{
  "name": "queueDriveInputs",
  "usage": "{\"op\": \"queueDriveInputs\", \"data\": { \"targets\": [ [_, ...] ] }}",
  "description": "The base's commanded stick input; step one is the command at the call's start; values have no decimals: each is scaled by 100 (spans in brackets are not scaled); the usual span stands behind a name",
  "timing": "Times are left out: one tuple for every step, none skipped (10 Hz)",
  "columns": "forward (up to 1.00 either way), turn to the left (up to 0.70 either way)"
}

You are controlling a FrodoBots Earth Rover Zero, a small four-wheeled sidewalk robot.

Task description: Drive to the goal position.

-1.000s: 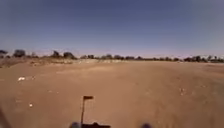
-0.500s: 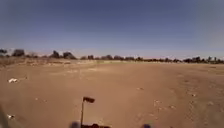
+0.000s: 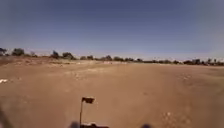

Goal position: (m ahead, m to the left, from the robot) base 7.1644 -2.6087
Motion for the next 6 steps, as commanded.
{"op": "queueDriveInputs", "data": {
  "targets": [
    [70, -20],
    [70, 0],
    [70, 0],
    [70, 0],
    [70, 0],
    [70, 0]
  ]
}}
